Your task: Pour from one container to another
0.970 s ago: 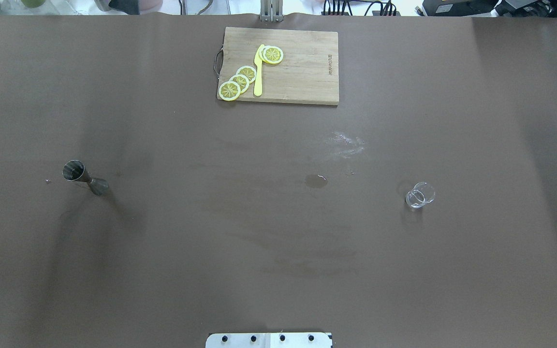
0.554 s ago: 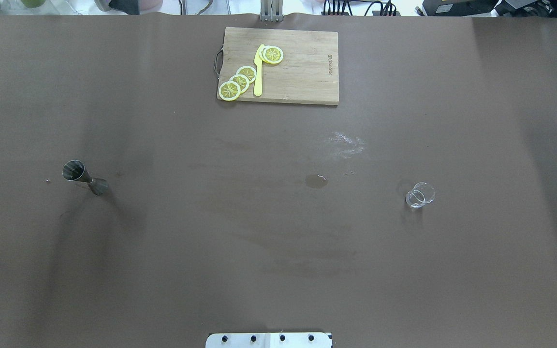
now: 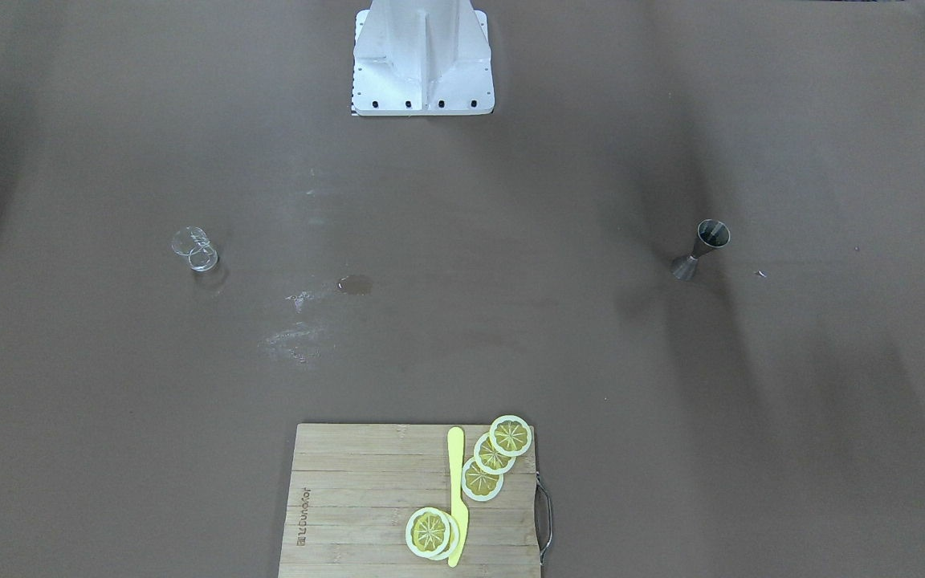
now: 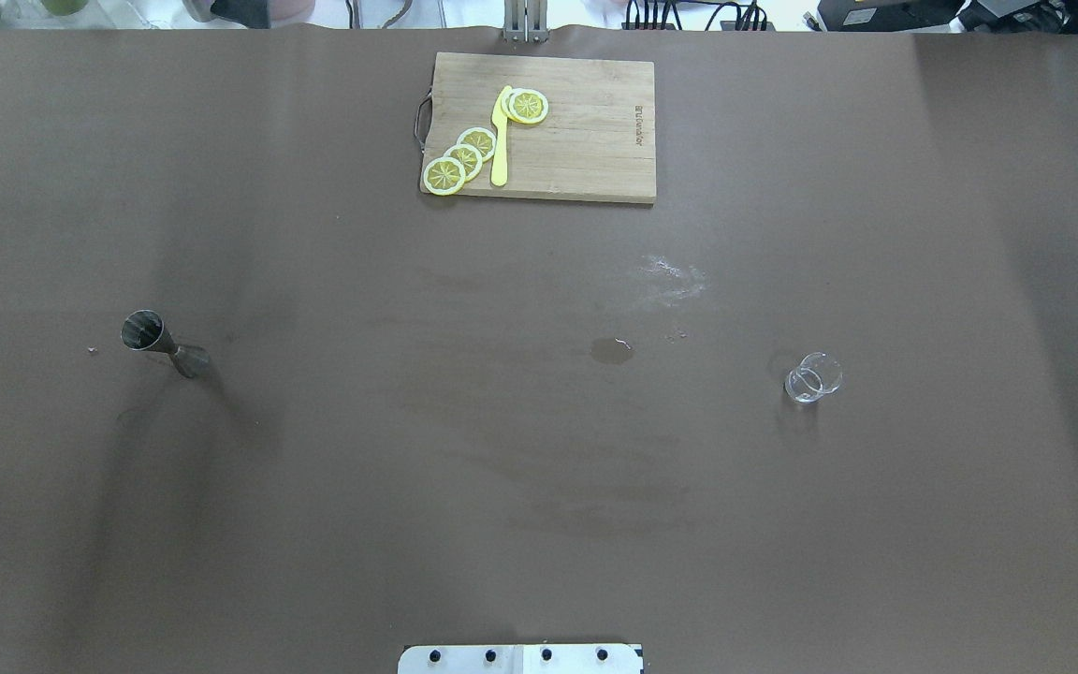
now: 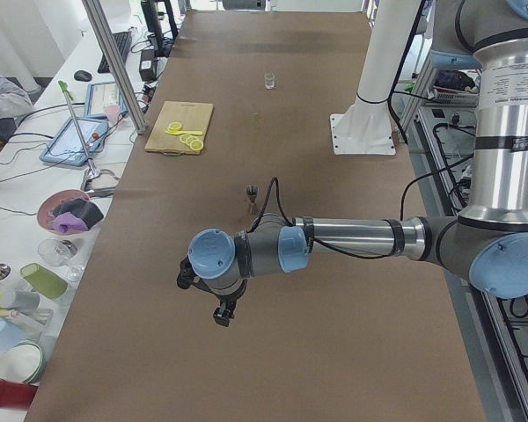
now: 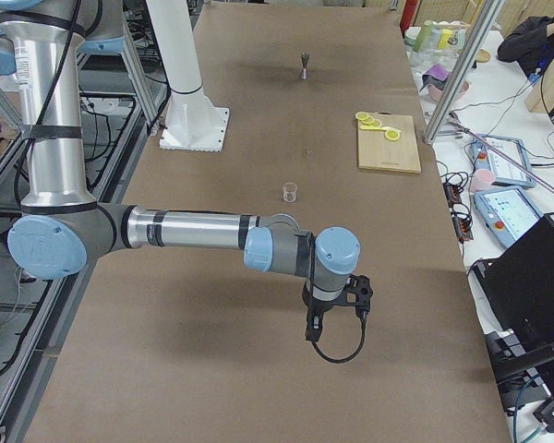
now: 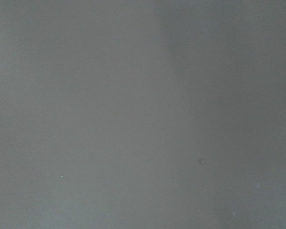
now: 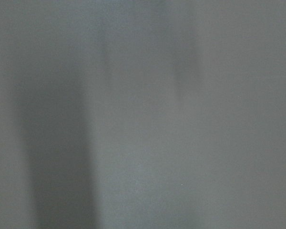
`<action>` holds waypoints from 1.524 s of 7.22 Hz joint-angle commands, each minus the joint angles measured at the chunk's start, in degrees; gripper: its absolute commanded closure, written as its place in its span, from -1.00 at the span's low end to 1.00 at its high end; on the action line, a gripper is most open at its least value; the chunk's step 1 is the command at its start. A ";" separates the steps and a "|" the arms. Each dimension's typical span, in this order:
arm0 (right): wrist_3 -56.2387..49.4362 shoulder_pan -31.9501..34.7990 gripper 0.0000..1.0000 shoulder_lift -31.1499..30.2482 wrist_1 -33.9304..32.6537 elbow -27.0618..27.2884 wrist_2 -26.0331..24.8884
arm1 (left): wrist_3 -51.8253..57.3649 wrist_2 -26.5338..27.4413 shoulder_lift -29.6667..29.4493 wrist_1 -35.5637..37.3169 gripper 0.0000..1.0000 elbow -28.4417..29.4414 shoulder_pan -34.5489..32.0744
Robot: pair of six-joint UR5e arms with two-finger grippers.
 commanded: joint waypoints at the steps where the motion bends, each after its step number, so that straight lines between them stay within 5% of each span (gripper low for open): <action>1: -0.26 0.00 -1.00 0.40 -0.06 1.17 1.64 | 0.48 -0.11 0.28 -0.74 -0.97 -0.48 0.02; 4: 0.09 -2.28 -1.00 2.15 0.12 3.02 5.52 | 0.31 -0.72 -0.15 -4.69 -0.97 -1.62 0.02; 6: -0.52 -6.83 -1.00 3.47 -0.14 8.10 6.13 | 0.05 -6.52 -0.50 -8.71 -0.97 -3.38 0.11; 8: -4.35 -9.83 -1.00 4.87 0.12 10.50 15.67 | -0.56 -6.27 0.72 -29.29 -0.97 -1.21 0.37; 11: -17.82 -11.16 -1.00 1.67 12.97 9.28 16.95 | -11.52 -5.83 0.90 -51.32 -0.97 1.27 5.36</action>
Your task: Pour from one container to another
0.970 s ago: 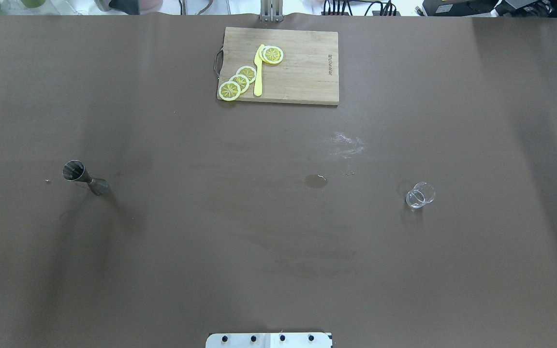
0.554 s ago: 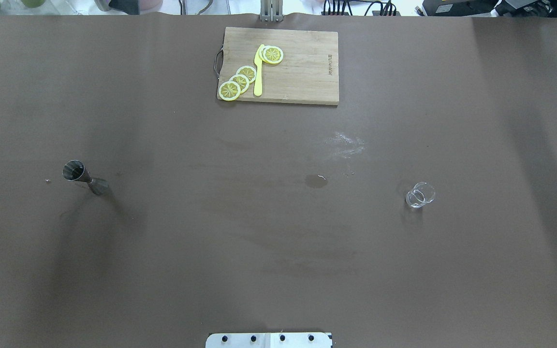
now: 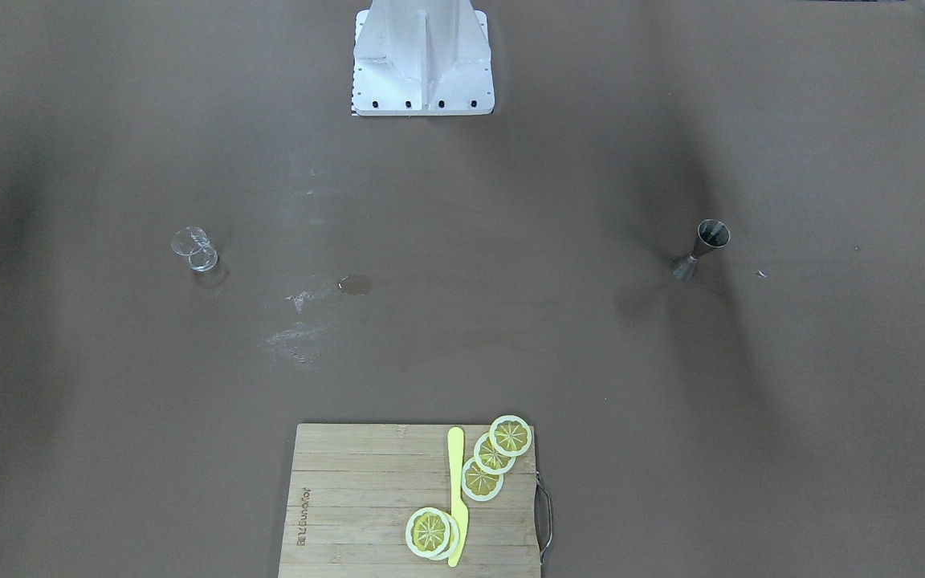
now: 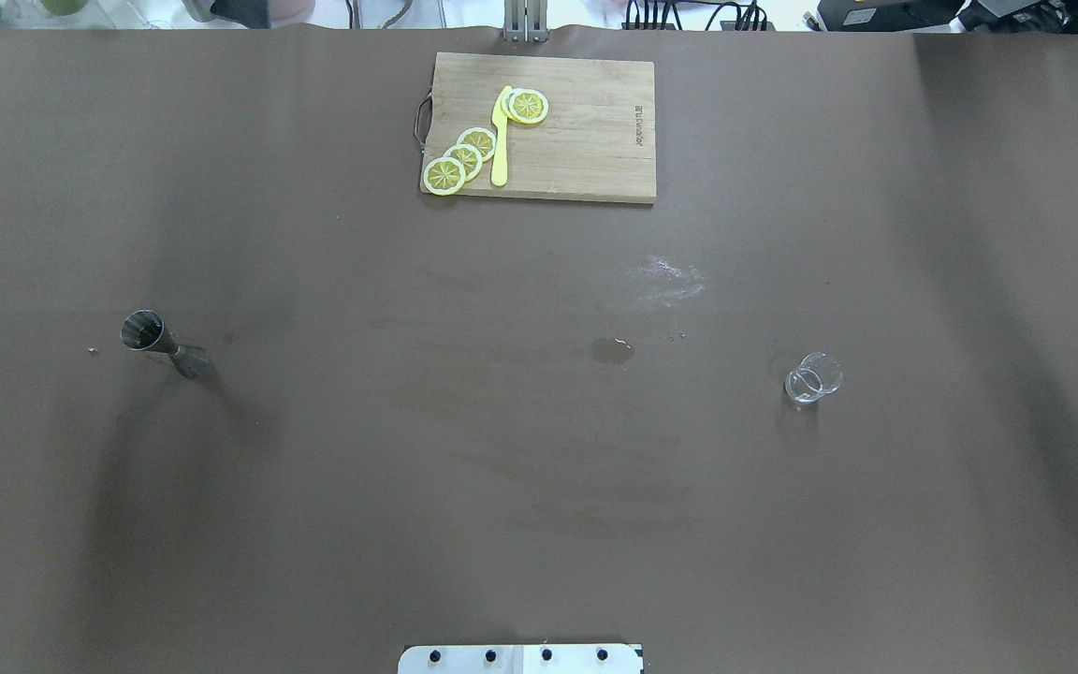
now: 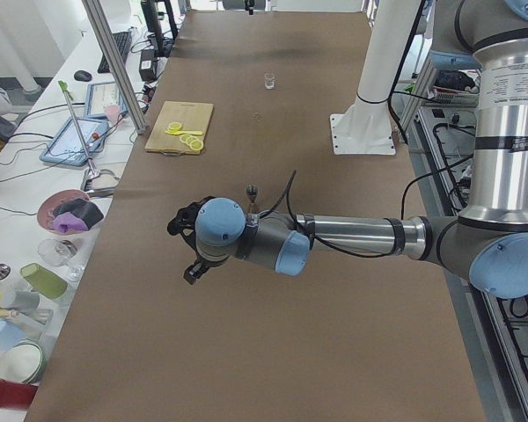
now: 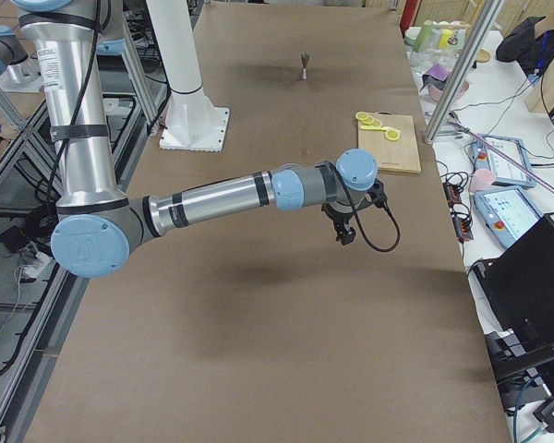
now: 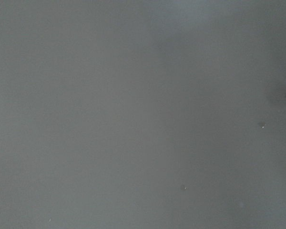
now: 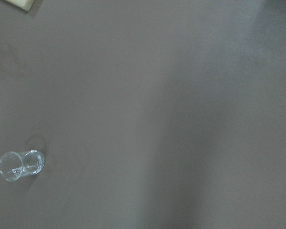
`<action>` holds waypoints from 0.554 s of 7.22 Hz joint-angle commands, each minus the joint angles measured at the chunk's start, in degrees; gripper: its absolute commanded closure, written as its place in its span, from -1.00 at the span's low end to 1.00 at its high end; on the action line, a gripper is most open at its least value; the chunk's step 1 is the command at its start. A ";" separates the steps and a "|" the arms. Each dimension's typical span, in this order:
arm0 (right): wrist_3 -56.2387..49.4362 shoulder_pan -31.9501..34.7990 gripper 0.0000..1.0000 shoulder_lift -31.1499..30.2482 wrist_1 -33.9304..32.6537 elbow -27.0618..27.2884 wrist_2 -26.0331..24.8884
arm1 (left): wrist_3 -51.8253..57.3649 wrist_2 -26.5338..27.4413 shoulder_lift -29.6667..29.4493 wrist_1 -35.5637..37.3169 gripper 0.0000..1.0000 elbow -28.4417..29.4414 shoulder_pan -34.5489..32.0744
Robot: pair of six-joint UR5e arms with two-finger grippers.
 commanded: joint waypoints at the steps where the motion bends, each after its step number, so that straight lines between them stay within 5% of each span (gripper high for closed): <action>1: -7.74 -2.24 -1.00 -4.02 14.06 -2.33 -0.47 | -5.69 2.80 0.13 -13.76 -0.97 0.26 4.20; 4: -7.34 -6.81 -1.00 -4.04 24.38 -5.15 -0.56 | -12.32 25.07 7.04 -40.61 -0.97 -3.25 22.69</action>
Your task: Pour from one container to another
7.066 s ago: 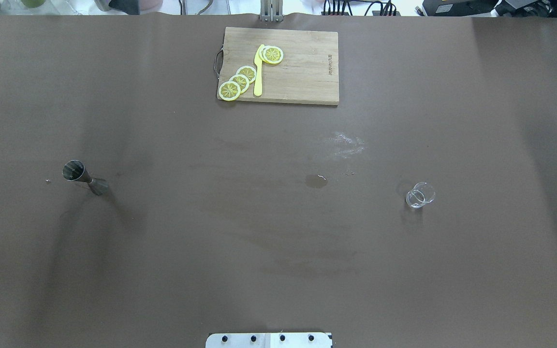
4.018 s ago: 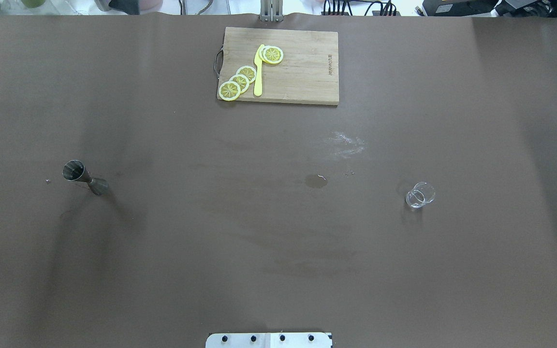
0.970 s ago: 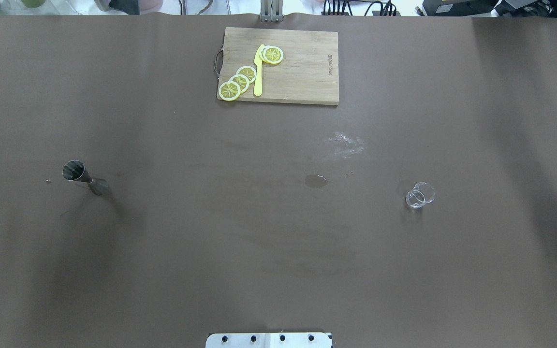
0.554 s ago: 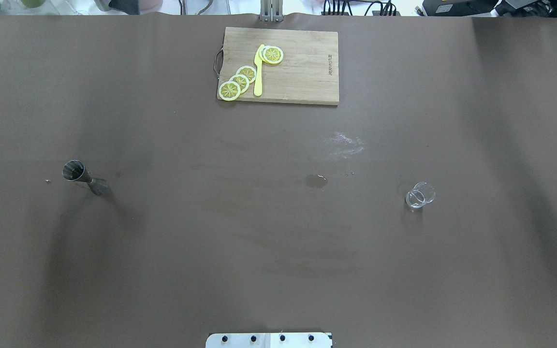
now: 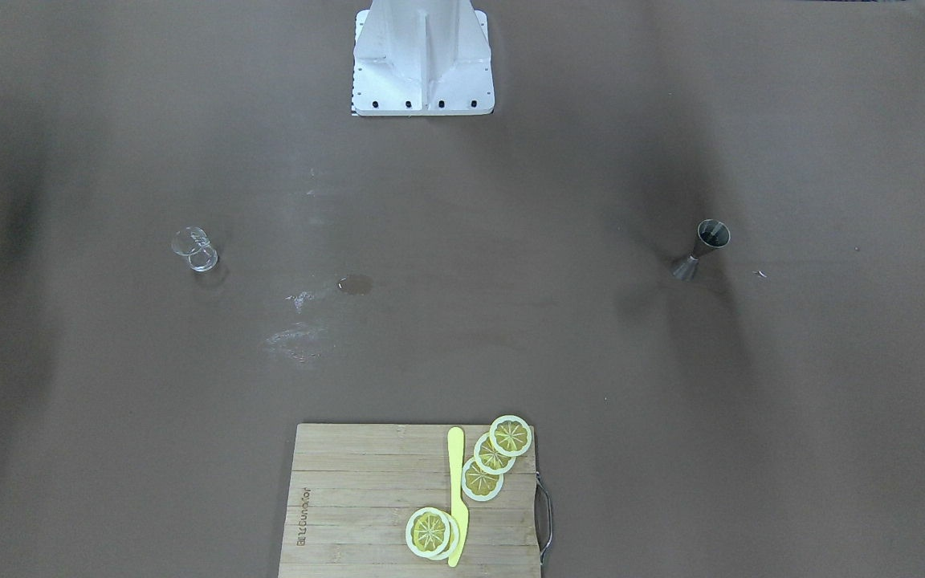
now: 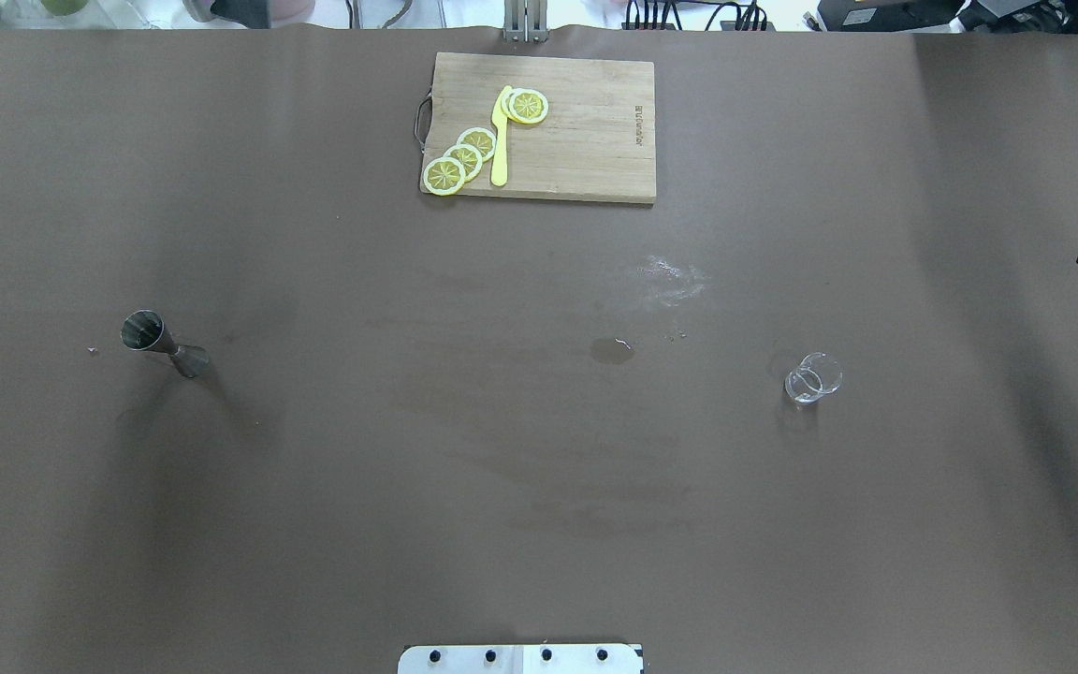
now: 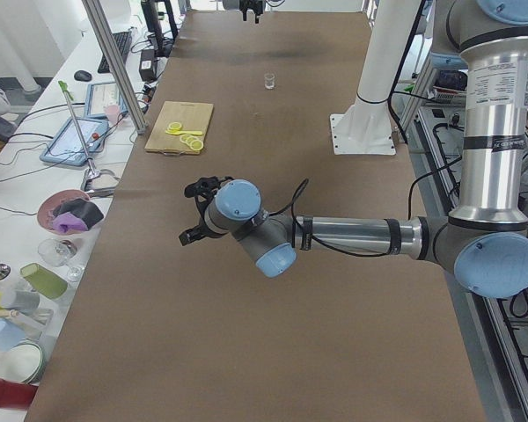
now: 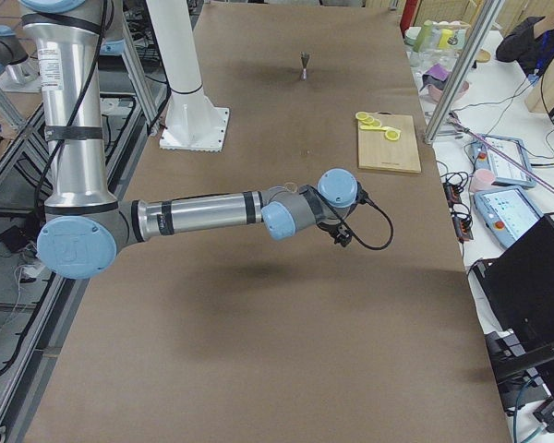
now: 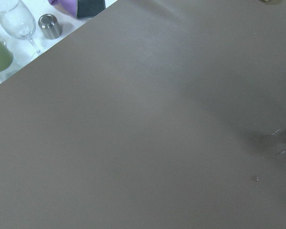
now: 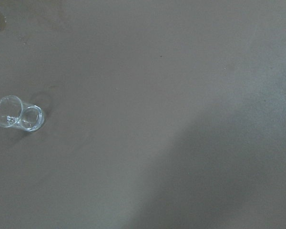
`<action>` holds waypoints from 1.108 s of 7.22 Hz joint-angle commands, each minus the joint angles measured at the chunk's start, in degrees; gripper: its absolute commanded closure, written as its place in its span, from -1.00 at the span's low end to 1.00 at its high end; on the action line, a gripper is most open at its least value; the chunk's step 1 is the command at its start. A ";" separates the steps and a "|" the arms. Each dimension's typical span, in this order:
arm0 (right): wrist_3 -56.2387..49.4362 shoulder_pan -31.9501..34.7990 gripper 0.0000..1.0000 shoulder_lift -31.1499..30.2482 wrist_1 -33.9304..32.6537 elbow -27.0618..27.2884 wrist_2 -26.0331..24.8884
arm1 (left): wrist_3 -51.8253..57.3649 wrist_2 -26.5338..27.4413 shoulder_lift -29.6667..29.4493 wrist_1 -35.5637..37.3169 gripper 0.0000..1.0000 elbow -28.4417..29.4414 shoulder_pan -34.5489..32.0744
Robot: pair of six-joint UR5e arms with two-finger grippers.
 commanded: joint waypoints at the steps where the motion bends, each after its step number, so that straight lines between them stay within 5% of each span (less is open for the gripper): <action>1: 0.33 -3.81 -1.00 -0.52 8.47 -1.83 -0.29 | -14.69 14.57 8.00 -22.25 -0.97 -1.02 14.65; 4: 1.20 -10.14 -1.00 -0.35 21.28 -4.11 -3.26 | -23.12 41.71 14.71 -42.25 -0.97 -0.76 37.59; 8: 8.14 -20.59 -1.00 0.53 54.24 -14.22 -12.40 | -23.67 67.14 17.44 -47.40 -1.00 -1.29 56.25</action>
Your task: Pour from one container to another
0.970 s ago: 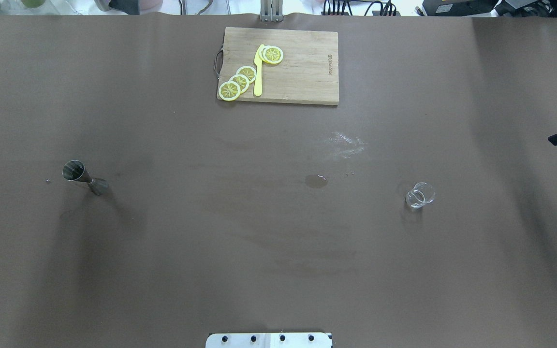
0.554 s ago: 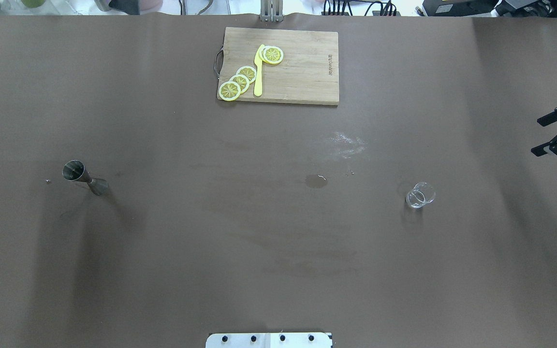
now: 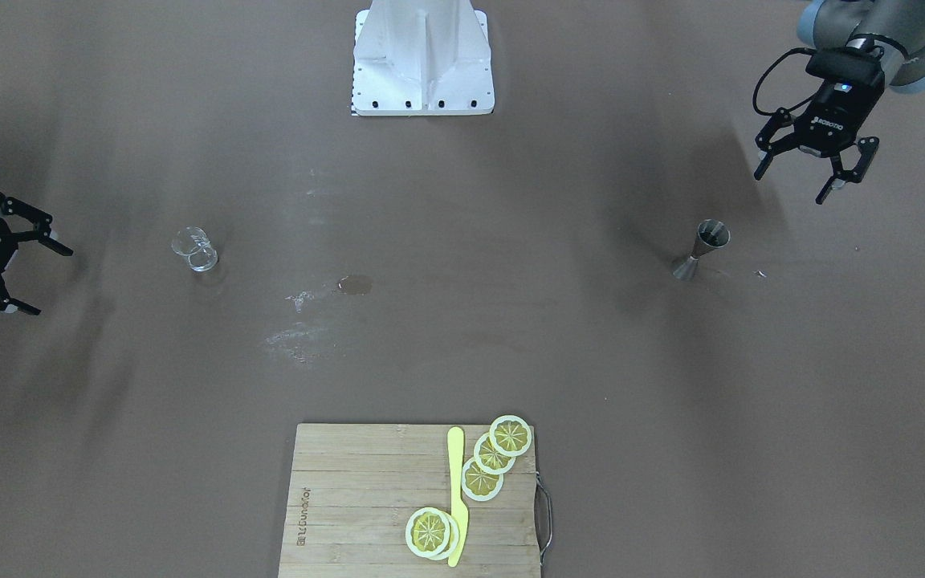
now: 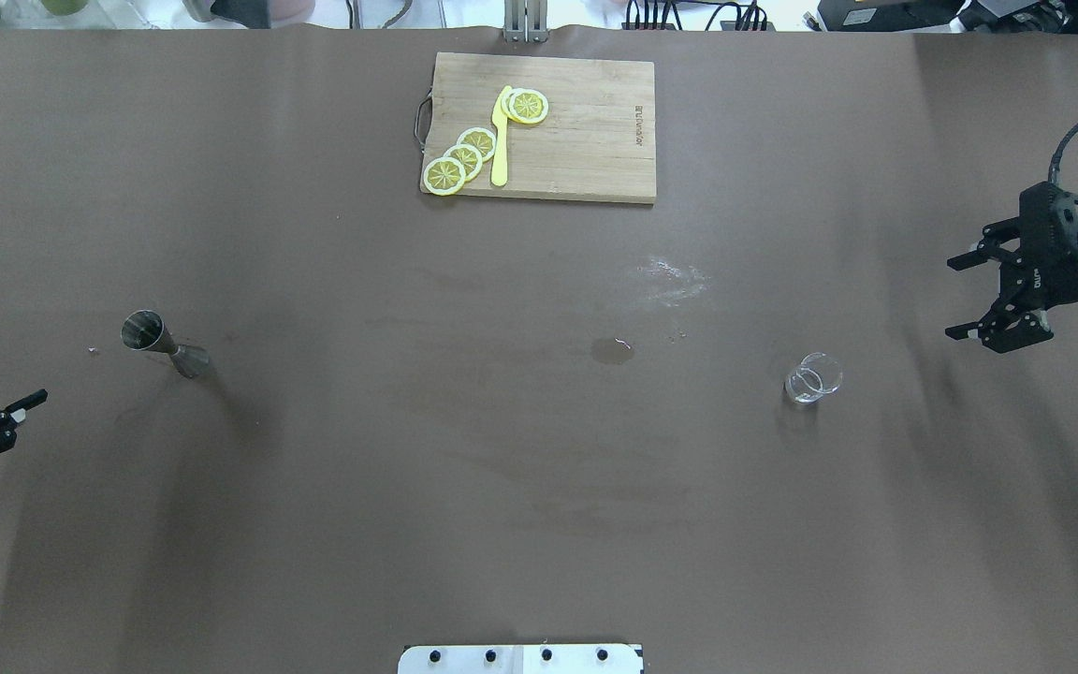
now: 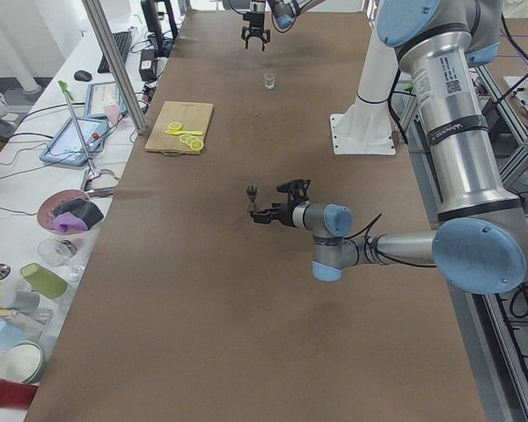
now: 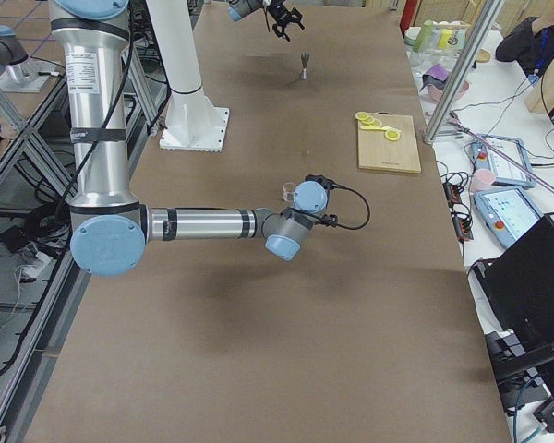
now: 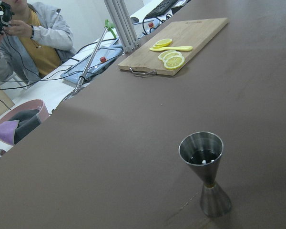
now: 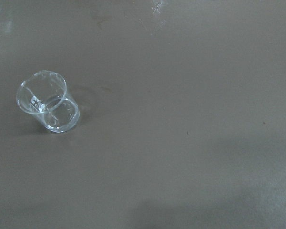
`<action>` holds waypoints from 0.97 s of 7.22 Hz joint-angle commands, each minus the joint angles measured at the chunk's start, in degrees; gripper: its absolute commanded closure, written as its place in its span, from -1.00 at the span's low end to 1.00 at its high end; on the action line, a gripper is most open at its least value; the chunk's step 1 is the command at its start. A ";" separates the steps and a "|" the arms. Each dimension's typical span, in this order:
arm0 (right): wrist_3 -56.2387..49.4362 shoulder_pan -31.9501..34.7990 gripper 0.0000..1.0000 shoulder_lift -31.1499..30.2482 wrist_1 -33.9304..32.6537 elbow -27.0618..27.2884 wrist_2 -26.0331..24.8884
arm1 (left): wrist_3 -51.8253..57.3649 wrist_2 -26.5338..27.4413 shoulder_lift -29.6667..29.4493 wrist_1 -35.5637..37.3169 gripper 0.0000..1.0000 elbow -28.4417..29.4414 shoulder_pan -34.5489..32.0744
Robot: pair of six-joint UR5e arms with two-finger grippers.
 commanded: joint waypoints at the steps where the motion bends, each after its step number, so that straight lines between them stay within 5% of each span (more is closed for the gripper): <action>1: 2.74 -4.48 -1.00 0.56 12.43 -3.02 -2.36 | -0.04 8.30 2.39 -1.66 -1.00 0.04 6.20; 5: 9.49 -8.52 -1.00 0.47 28.08 -6.79 -2.00 | -1.18 16.81 2.84 -1.40 -0.98 0.56 11.37; 7: 10.66 -9.06 -0.99 1.96 30.13 -8.46 -2.44 | -8.73 38.36 1.97 3.74 -0.95 -0.13 25.14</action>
